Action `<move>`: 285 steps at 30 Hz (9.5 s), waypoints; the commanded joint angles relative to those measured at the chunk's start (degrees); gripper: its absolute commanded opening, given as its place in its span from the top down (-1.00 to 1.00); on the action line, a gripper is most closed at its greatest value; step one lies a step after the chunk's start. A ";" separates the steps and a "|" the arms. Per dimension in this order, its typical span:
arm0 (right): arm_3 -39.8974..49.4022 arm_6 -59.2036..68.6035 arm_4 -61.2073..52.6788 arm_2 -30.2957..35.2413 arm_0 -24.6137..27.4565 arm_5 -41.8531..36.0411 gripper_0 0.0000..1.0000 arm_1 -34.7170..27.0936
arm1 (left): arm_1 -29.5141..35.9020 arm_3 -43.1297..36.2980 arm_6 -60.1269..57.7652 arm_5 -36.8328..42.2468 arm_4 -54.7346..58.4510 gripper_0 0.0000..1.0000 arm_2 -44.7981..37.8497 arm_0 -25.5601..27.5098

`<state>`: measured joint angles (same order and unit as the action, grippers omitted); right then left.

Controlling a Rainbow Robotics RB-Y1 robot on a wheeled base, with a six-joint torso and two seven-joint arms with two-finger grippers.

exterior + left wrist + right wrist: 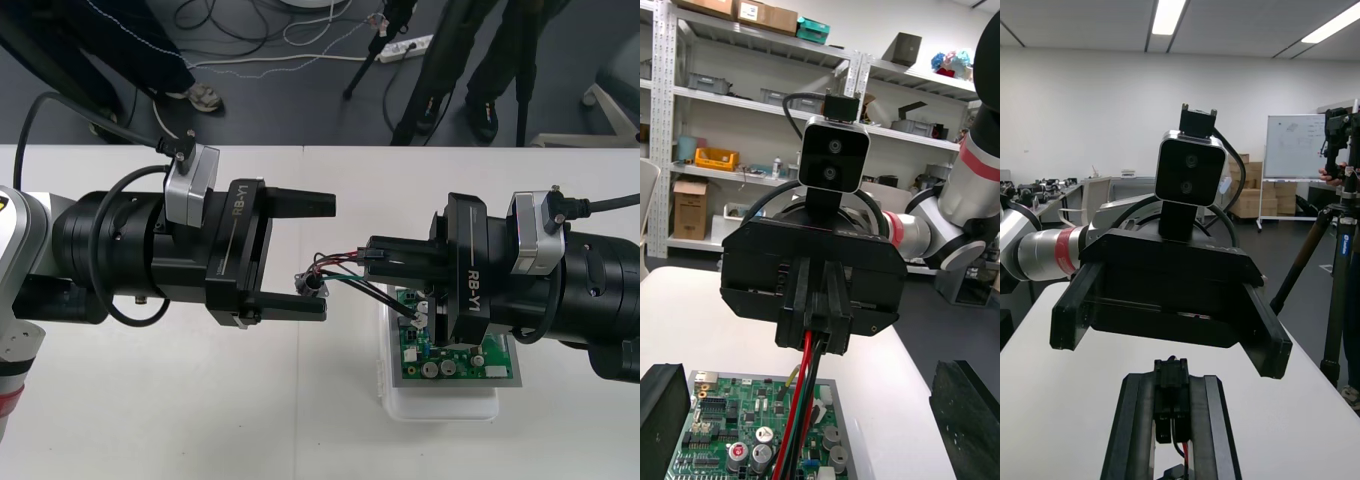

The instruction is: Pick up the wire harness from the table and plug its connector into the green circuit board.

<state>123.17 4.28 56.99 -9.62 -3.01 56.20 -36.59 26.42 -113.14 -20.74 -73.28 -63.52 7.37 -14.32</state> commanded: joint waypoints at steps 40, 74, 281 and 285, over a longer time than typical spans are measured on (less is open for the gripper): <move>2.25 -1.82 0.14 -0.75 -1.03 -0.39 1.00 1.35 | -5.86 1.35 7.11 -4.42 -0.99 -0.89 -1.49 1.84; 2.25 -1.82 0.14 -0.84 -1.12 -0.39 1.00 1.35 | -7.26 1.35 9.05 -3.89 -0.82 1.00 -1.57 1.05; -2.50 28.59 78.45 0.04 -4.72 33.80 -1.00 -7.35 | -8.05 51.53 44.99 0.07 7.44 1.00 21.72 -14.95; -2.50 28.59 78.28 -0.58 -4.90 33.80 -1.00 -7.35 | -8.40 51.53 44.47 0.68 7.44 1.00 22.07 -15.04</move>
<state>120.29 30.94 135.69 -8.87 -6.18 89.66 -42.00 19.70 -59.50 28.64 -75.29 -57.09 27.99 -27.07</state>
